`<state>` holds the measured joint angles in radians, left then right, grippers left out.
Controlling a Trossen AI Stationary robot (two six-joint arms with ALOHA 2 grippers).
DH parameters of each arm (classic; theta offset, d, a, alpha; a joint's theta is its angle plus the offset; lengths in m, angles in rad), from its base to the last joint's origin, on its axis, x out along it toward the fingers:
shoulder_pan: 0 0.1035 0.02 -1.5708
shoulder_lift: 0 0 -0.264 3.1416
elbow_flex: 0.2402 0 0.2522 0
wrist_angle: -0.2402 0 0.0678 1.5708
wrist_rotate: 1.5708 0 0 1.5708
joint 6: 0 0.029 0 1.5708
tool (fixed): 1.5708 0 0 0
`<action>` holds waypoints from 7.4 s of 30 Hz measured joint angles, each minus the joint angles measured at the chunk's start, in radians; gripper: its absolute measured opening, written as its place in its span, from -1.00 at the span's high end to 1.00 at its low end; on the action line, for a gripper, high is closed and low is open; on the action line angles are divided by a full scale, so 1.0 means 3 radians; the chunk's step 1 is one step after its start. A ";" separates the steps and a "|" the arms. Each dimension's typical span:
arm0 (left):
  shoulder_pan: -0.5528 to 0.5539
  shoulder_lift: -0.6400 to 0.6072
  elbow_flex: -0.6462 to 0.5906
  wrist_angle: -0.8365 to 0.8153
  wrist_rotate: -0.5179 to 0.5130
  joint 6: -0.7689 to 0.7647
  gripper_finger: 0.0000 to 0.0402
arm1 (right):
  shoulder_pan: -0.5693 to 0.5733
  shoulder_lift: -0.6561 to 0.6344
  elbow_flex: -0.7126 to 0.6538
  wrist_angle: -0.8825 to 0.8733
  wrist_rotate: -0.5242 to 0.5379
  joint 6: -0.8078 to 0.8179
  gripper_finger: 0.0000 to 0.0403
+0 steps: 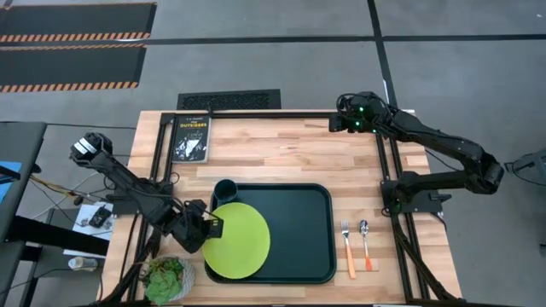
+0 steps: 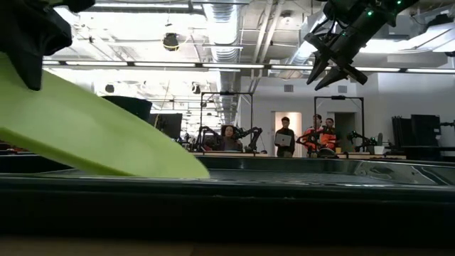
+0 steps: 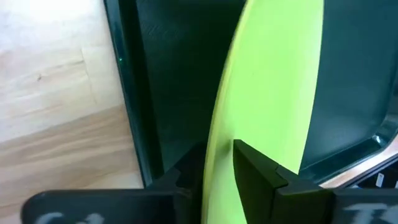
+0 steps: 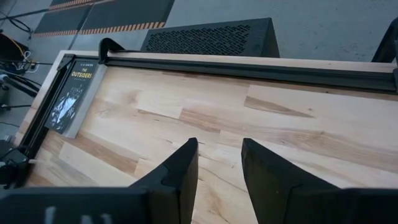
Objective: Pick and place plate/cup/fork/spoon on tray
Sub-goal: Put the green plate on the black serving tray, then put the orange spoon on the black serving tray
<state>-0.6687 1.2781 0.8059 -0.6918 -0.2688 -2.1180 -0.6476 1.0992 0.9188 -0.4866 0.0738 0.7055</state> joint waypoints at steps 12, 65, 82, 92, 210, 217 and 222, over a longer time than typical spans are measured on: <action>0.0097 0.0000 -0.0001 -0.0007 -0.0015 0.0099 0.40 | 0.0000 0.0000 0.0000 0.0000 -0.0003 -0.0009 0.28; 0.0228 -0.0166 0.0000 -0.0212 0.0252 0.1548 0.27 | 0.3084 0.1623 -0.0003 0.0855 -0.0418 0.0119 0.92; 0.0223 -0.0169 0.0000 -0.0253 -0.0085 0.1963 0.27 | 0.3561 0.2524 0.0603 0.1195 -0.0426 0.0794 0.95; 0.0223 -0.0169 0.0000 -0.0225 -0.0086 0.1986 0.27 | 0.3499 0.2852 0.0936 0.1192 -0.0479 0.0624 0.93; 0.1395 0.1528 0.1650 0.2213 0.0269 0.3423 0.29 | 0.5029 0.1526 -0.0133 -0.1431 -0.0451 0.4809 0.98; 0.1482 0.1528 0.1649 0.2167 0.0413 0.3414 0.29 | 0.5006 0.1526 0.0295 -0.1678 -0.0166 0.4524 0.99; 0.1573 0.1528 0.1648 0.2061 0.0580 0.3409 0.29 | 0.4854 0.1525 0.0581 -0.1718 -0.0018 0.3999 0.98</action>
<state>-0.1969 1.7367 1.3003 -0.0734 -0.0948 -1.0954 0.8087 1.5566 1.0931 -1.0019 0.0684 1.9052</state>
